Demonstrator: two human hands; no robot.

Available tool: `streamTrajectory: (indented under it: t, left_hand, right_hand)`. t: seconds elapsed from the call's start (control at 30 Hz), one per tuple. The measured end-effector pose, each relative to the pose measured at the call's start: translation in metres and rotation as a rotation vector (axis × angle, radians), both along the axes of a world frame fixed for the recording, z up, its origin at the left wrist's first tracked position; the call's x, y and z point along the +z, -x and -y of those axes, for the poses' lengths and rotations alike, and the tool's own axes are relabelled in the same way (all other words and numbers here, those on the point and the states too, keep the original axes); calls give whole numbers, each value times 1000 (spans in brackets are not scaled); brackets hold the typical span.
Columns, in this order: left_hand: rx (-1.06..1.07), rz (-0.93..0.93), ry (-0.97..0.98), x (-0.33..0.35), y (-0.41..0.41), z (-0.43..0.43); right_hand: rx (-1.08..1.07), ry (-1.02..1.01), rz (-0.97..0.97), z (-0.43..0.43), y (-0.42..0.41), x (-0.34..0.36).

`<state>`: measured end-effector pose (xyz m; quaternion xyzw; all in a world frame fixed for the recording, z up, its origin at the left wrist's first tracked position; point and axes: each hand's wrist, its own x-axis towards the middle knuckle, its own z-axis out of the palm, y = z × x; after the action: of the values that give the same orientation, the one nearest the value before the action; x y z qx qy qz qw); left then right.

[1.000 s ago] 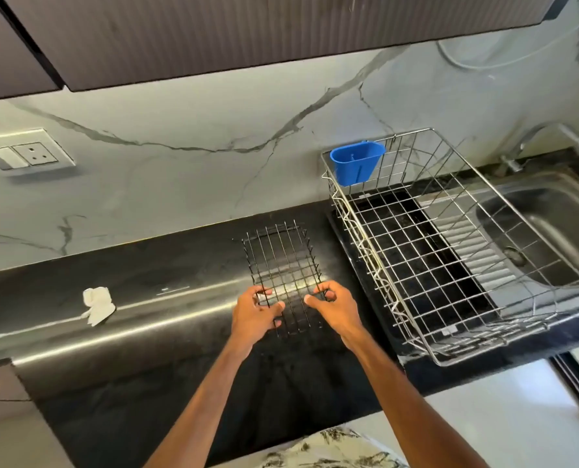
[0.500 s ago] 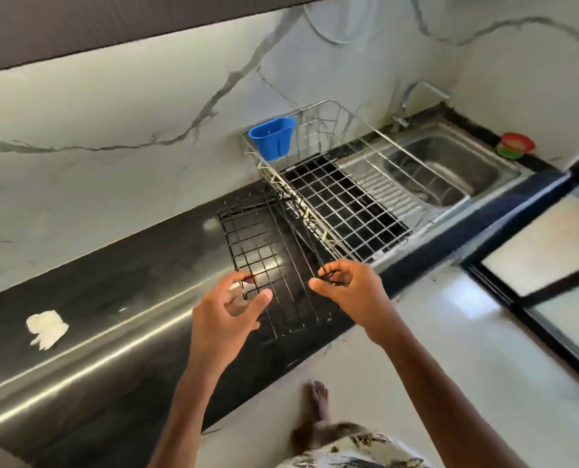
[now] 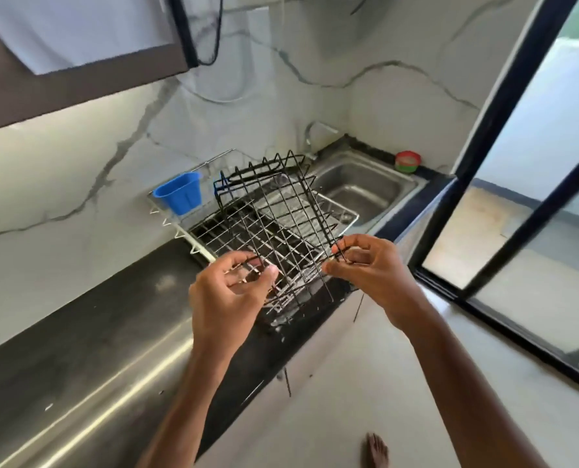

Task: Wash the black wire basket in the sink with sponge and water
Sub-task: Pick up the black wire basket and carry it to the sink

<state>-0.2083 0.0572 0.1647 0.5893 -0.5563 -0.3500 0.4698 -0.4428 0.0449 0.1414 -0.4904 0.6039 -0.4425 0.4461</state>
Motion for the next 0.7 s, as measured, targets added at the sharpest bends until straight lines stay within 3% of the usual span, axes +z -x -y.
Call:
streamTrajectory:
  t: [0.3,0.7]
  left_hand:
    - [-64,-22,4,-26,191,52]
    - [-49,3,-78,-34,333,147]
  right_hand:
    - [-150,91,125,39,177,-5]
    - [-170,37,44,140,314,-27]
